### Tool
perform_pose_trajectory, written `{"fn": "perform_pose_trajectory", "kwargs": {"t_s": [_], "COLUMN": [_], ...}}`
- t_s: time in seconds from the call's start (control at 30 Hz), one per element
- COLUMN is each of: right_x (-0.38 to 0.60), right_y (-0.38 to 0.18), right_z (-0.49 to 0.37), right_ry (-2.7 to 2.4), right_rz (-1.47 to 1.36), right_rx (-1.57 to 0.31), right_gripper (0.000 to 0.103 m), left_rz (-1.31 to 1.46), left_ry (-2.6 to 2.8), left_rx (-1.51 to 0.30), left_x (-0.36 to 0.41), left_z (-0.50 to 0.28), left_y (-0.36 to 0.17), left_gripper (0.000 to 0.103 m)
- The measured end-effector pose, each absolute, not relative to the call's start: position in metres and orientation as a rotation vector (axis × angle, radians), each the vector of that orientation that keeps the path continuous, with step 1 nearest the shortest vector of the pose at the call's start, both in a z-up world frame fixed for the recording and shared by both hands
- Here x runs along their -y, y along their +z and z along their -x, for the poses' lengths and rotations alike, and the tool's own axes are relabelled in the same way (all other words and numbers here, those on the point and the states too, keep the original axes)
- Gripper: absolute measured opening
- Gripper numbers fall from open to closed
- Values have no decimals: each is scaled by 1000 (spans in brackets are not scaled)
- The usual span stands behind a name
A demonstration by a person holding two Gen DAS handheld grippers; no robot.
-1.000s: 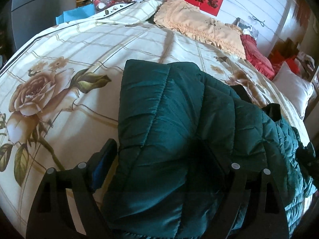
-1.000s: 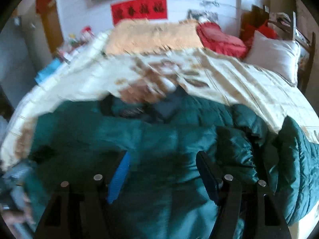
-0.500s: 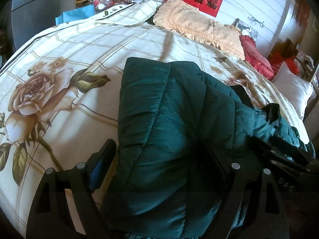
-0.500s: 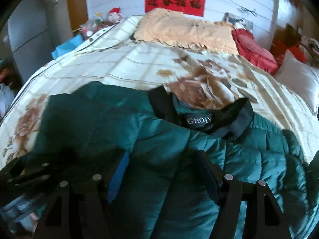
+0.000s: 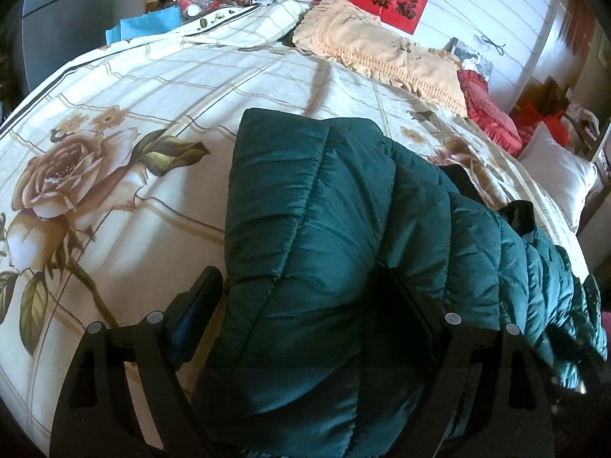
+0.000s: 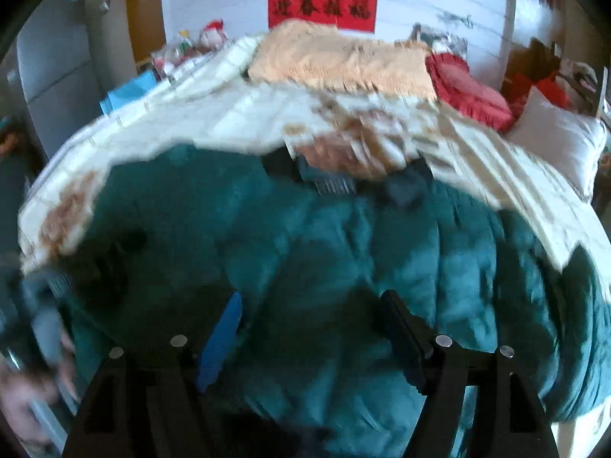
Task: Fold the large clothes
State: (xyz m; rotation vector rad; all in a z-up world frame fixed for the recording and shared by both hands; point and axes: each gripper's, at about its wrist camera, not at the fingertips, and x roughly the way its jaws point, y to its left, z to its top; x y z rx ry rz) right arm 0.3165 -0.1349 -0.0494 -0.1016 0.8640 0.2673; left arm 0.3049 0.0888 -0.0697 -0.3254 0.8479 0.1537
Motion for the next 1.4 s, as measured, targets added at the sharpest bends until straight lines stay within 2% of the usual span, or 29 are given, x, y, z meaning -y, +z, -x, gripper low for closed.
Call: {"fn": "perform_pose_trajectory", "kwargs": {"t_s": [0.13,0.33,0.47,0.57,0.67,0.8,0.97,1.07,1.2,1.4], "right_x": [149,213,245,260,274,272,274,261,257,285], "right_y": [-42,-3,-18,-45,-63,-50,-22,-32,-64,-32], "right_z": [-313,-296,-321,-336,-336,-330,-295,-292,-299,-278], "right_ry": [300,176,105,47,71,58,84,103,82,62], "right_rz": [41,3,-10,24,-16,13,-49,-9,14,-58], "right_rx": [-892,-756,-840,-910,-903,-903,-812,-849,-917,-865], "right_gripper": [74,74,73,67,67,67,67,67,69,72], "left_rz": [316,247,231,189,157,125,125,117,143,237], "left_ry": [147,107,95,113,111,115,112,108,101,69], "left_rx": [-859,-813,-823,-850,-853,-846,-832,-838,-845,-791], "left_x": [-92,-78,-63,-54,-50,-47,-47,-44,-48,-56], "left_z": [-298,-280,-289,-297,-298,-297,-295,-296,-291,-260], "left_y": [-63,-32,-27,-37,-48,-52,-58,-60,-55,-35], "left_gripper": [87,87,87,87,87,87,90,95,95,95]}}
